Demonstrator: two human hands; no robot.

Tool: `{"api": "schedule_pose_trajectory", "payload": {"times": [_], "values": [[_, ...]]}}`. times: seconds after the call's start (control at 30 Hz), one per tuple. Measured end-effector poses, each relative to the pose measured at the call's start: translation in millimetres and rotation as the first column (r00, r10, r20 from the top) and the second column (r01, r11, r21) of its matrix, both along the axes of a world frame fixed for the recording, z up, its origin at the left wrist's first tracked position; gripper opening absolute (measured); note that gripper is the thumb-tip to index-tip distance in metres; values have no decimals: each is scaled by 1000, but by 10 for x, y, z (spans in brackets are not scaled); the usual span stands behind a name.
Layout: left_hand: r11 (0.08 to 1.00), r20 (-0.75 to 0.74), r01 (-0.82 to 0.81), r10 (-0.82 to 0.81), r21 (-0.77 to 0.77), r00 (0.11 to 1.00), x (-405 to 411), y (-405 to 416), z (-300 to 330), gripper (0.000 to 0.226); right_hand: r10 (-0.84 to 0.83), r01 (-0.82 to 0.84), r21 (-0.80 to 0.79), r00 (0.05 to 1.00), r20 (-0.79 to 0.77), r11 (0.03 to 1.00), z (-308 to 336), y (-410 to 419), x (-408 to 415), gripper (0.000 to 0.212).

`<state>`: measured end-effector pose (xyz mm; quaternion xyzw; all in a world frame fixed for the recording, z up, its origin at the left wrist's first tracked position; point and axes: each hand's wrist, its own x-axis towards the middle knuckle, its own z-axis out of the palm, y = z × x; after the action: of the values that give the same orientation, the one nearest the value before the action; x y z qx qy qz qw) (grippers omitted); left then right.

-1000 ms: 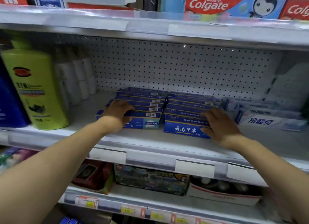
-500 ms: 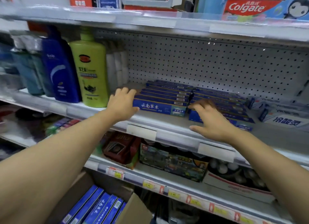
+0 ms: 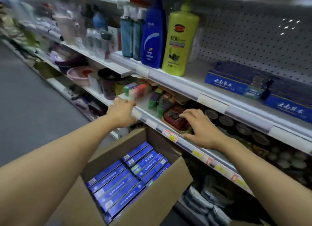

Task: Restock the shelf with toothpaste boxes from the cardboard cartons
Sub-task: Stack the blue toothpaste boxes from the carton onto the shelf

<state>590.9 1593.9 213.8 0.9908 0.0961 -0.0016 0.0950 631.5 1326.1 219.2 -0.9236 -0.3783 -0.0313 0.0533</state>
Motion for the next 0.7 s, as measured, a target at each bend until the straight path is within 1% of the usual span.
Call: {"api": "schedule_pose_trajectory", "payload": {"times": [0.1,0.27,0.37,0.47,0.7], "values": [[996,-82,-84,80,-40,993,-355,242,-348,60,59,-62,-30,994,-87,998,-333,338,-110,67],[982,-198,-177,160,-70,967,-733,474,-969,59,133,-159,-99,963,-235,982,-950,743,-145,71],[970,-275,-222,188,-98,943,-836,544,-1355,59,157,-207,-138,939,-305,969,-1323,886,-45,64],[958,-349,-273,226,-89,910,-856,558,-1712,61,144,-225,-192,921,-362,955,-1681,953,163,58],[932,-481,-344,252,-113,840,-593,441,-2544,58,61,-232,-305,875,-481,924,-2451,967,860,58]]}}
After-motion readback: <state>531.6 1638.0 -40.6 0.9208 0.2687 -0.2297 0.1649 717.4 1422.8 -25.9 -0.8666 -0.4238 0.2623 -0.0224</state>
